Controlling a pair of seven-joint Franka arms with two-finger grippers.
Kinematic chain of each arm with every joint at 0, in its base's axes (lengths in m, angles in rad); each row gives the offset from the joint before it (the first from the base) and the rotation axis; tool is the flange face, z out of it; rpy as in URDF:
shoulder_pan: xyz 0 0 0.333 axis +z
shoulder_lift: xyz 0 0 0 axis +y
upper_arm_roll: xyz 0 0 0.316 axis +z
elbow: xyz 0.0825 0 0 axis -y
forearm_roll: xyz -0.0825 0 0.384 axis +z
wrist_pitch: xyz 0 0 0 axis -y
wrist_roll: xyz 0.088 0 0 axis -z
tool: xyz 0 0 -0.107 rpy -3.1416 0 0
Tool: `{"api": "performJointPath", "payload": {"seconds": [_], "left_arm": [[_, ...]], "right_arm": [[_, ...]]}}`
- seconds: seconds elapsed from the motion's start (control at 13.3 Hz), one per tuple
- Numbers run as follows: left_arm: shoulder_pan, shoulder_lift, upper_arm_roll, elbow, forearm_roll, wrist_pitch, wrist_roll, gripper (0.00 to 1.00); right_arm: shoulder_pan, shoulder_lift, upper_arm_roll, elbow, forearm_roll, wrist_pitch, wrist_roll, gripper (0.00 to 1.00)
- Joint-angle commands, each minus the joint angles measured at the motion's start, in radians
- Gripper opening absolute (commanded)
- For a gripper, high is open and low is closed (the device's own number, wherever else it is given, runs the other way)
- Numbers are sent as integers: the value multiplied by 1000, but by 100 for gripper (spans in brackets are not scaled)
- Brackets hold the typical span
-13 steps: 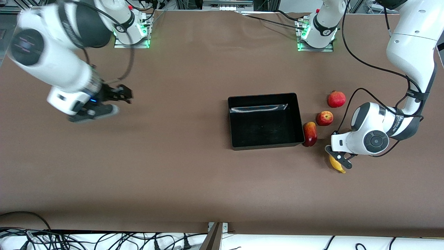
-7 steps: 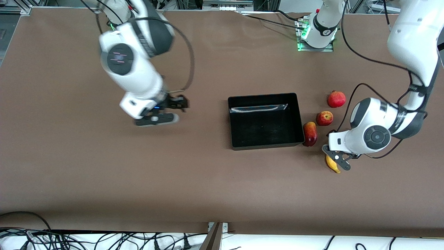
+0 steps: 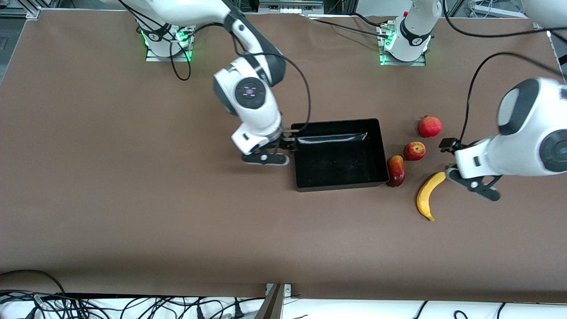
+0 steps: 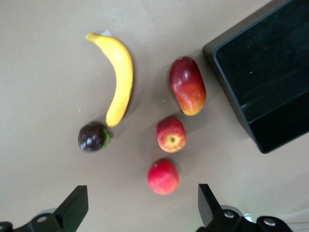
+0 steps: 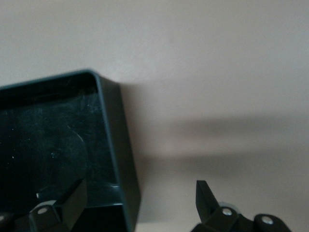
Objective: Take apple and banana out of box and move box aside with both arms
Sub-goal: 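Reach the right gripper to the tray rim while the left gripper withdraws, then drag the empty black tray away from the fruits with the right gripper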
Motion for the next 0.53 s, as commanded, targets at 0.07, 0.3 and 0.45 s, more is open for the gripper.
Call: {"api": "performJointPath", "payload": {"seconds": [0.07,0.3,0.45], "left_arm": [[-157,-156,173,-20,-165,-40,-255,100],[-276,-262,391,-83,-244,-26,-297,100],[-304,-392,472,-213,-246,108,-288,100]], "right_arm": [[67,78,-16,42,8,49,59,100],[107,123,-24,39,-9,103,88,100],[119,141,-24,38,-27,126,88,97]]}}
